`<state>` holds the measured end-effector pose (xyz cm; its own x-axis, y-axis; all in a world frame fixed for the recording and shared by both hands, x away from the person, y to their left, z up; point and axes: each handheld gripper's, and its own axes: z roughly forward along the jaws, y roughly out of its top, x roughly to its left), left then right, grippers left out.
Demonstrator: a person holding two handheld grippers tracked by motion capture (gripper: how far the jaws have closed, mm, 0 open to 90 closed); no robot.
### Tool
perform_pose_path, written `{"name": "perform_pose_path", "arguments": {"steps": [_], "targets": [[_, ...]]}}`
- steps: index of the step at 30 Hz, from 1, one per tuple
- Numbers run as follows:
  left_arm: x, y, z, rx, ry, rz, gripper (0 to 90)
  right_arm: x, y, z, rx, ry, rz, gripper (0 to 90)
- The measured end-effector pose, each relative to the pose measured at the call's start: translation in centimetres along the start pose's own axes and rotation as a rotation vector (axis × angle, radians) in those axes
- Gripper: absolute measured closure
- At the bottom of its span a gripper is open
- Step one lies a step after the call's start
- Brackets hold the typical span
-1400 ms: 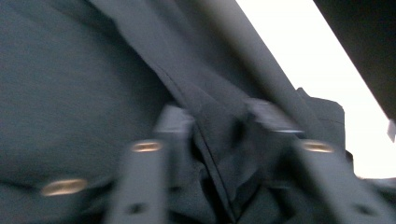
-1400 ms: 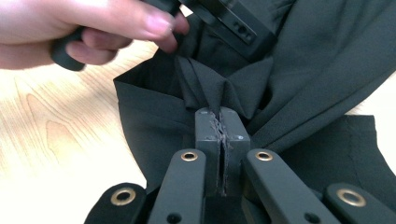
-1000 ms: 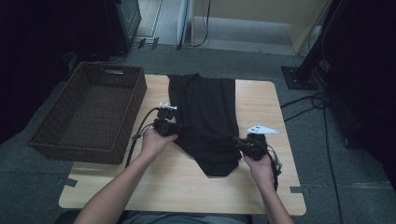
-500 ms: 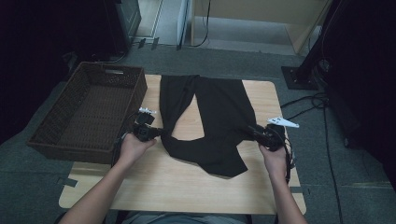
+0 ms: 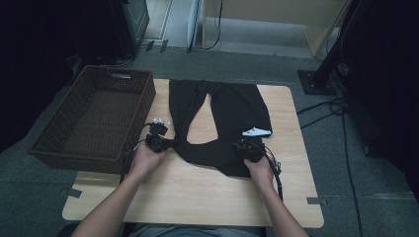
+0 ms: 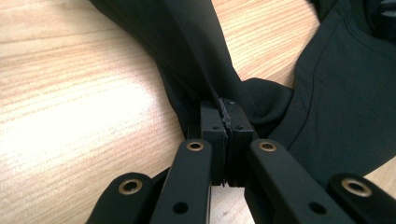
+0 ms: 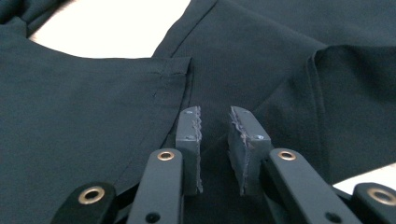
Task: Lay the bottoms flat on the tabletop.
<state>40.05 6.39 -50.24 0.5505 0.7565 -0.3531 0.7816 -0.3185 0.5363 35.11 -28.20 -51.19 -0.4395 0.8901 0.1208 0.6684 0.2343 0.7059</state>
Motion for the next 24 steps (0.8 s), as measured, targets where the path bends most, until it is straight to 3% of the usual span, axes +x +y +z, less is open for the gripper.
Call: {"name": "perform_pose_path", "arguments": {"steps": [3,6,8,12,14,15,16,18,20,24], "targets": [[0.2,0.2,-0.3,-0.008,0.02,-0.022,87.4,0.3,-0.1,0.0,-0.003,-0.01,-0.018,71.0],[-0.3,0.6,-1.4,-0.091,-0.035,-0.051,77.6,0.8,-0.8,-0.1,-0.039,-0.021,-0.038,70.9],[-1.5,0.9,-1.9,-0.137,-0.068,-0.025,75.1,1.3,-1.2,-0.3,-0.041,-0.003,-0.037,71.2],[-4.3,1.2,-1.3,-0.163,-0.12,0.057,70.8,2.9,-1.9,-0.7,-0.038,0.006,-0.074,72.6],[-5.2,1.4,-0.2,-0.145,-0.169,0.067,68.0,3.7,-2.3,-0.8,-0.052,0.009,-0.09,73.2],[-5.6,1.6,0.8,-0.109,-0.17,0.072,66.3,4.1,-2.6,-0.8,-0.061,-0.008,-0.104,73.2],[-5.8,1.6,1.4,-0.103,-0.163,0.079,66.0,4.4,-2.8,-0.8,-0.073,-0.024,-0.113,73.9],[-5.9,1.8,3.0,-0.078,-0.149,0.104,64.8,4.4,-2.9,-0.9,-0.078,-0.025,-0.093,76.7],[-5.7,2.1,4.1,-0.04,-0.14,0.079,61.7,4.2,-2.9,-0.9,-0.081,-0.02,-0.073,80.3],[-5.1,2.3,4.8,-0.051,-0.142,0.058,60.3,3.8,-2.9,-0.9,-0.082,0.008,-0.03,80.3]]}}
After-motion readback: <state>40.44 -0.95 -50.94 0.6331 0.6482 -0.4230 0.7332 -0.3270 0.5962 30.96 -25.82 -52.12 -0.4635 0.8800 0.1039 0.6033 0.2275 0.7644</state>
